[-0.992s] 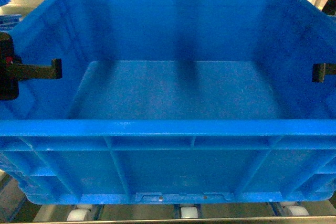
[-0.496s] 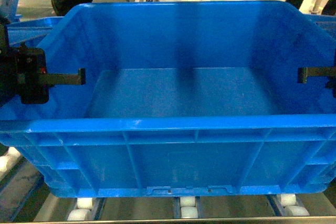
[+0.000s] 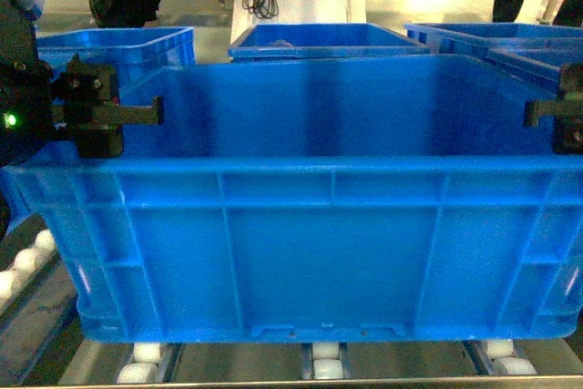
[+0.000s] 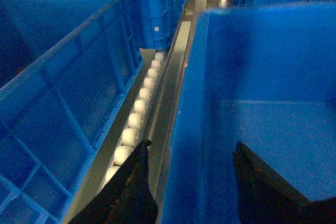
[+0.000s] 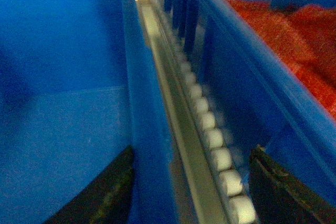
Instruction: Place box next to blue box on left shelf
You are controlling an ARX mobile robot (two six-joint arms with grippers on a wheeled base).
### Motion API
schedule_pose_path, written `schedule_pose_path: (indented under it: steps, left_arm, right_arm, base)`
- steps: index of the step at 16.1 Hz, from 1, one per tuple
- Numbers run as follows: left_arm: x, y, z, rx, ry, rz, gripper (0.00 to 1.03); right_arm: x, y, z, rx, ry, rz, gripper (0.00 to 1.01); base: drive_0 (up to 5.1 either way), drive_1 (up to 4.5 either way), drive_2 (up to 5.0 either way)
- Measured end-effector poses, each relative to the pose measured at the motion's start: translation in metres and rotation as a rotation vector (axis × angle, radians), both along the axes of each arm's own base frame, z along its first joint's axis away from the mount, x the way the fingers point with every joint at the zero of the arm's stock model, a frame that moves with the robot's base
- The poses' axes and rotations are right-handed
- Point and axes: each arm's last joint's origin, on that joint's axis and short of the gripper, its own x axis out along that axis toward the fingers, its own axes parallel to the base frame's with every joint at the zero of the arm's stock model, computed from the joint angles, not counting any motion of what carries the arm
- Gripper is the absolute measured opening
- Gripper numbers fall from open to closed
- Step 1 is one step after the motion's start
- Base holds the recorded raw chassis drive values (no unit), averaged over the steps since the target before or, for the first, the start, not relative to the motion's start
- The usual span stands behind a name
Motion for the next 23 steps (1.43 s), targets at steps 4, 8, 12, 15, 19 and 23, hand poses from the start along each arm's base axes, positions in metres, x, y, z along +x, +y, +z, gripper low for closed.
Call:
schedule_pose_path:
  steps: [4, 8, 12, 15, 19, 23]
  left_arm:
    - [-0.011, 0.006, 0.032, -0.057, -0.205, 0.029, 0.94]
    - [-0.049, 0.036, 0.012, -0.078, -0.298, -0.188, 0.59]
    - [-0.110, 0.067, -0.005, -0.079, -0.294, -0.199, 0.02]
    - [-0.137, 0.085, -0.023, -0.079, -0.273, -0.180, 0.02]
    - [-0.147, 0.083, -0.021, -0.080, -0.288, -0.203, 0.02]
    - [-0.150, 0.083, -0.018, -0.079, -0.298, -0.203, 0.02]
  right_arm:
    - [-0.010, -0.002, 0.031, 0.008, -0.204, -0.051, 0.99]
    - [-0.057, -0.021, 0.007, 0.033, -0.377, 0.216, 0.54]
    - [-0.122, -0.044, -0.011, 0.021, -0.373, 0.241, 0.01]
    - [-0.150, -0.048, -0.023, 0.017, -0.385, 0.224, 0.01]
    - [-0.161, -0.048, -0.030, 0.021, -0.352, 0.225, 0.01]
    - [-0.165, -0.048, -0.025, 0.018, -0.376, 0.225, 0.01]
  base:
    - [0.0, 0.00, 0.0]
    - [0.0, 0.00, 0.0]
    - [0.0, 0.00, 0.0]
    - [0.0, 0.00, 0.0]
    - [0.0, 0.00, 0.0]
    - [0.0, 0.00, 0.0]
